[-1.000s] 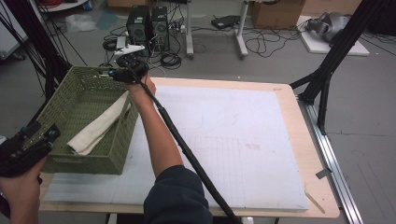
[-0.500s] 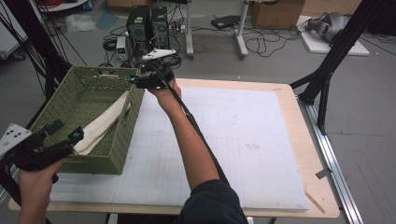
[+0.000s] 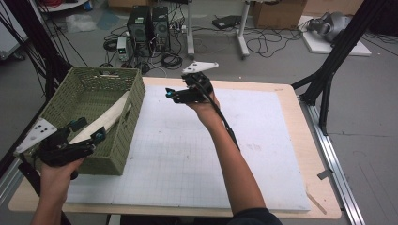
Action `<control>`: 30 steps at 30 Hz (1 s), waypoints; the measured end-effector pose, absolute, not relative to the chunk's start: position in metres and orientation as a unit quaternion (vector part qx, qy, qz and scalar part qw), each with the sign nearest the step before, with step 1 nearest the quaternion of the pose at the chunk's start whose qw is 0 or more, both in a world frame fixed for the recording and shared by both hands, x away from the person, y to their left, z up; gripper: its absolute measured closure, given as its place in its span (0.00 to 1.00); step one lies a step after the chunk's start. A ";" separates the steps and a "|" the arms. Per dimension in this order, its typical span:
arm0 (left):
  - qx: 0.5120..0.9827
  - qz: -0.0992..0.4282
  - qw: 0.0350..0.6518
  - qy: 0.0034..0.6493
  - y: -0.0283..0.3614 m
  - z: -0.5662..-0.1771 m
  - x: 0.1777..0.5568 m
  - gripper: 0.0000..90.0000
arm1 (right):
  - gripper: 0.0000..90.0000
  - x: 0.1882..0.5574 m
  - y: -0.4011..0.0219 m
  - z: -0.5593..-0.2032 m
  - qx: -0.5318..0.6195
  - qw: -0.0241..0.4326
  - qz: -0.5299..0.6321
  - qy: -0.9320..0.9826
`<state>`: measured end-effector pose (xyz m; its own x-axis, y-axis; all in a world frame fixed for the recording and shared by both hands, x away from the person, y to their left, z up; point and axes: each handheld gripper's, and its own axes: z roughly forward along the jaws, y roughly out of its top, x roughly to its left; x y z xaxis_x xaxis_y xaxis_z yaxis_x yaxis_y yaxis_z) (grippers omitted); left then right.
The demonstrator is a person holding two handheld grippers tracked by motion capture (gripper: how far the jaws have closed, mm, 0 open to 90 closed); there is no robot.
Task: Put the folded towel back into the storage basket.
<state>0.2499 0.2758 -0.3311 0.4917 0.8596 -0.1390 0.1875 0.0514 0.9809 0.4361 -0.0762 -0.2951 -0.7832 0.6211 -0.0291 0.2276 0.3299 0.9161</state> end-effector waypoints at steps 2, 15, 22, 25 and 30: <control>0.632 0.278 0.597 0.410 0.271 -0.331 0.251 0.22 | 0.22 0.429 -0.093 -0.299 0.274 0.200 0.508 0.792; 0.663 0.239 0.607 0.367 0.228 -0.332 0.262 0.22 | 0.22 0.382 -0.182 -0.323 0.307 0.236 0.485 0.784; 0.680 0.223 0.609 0.342 0.200 -0.334 0.267 0.23 | 0.21 0.357 -0.231 -0.344 0.345 0.248 0.478 0.769; 0.686 0.211 0.614 0.330 0.190 -0.337 0.271 0.22 | 0.21 0.346 -0.253 -0.353 0.360 0.253 0.482 0.758; 0.696 0.192 0.628 0.290 0.171 -0.348 0.279 0.22 | 0.19 0.327 -0.276 -0.367 0.380 0.274 0.476 0.744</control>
<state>0.2791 0.1709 -0.3480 0.7579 0.6451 -0.0974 0.1632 -0.0429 0.9857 0.3272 -0.2764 -0.3673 -0.5607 0.8268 -0.0456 0.3047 0.2572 0.9170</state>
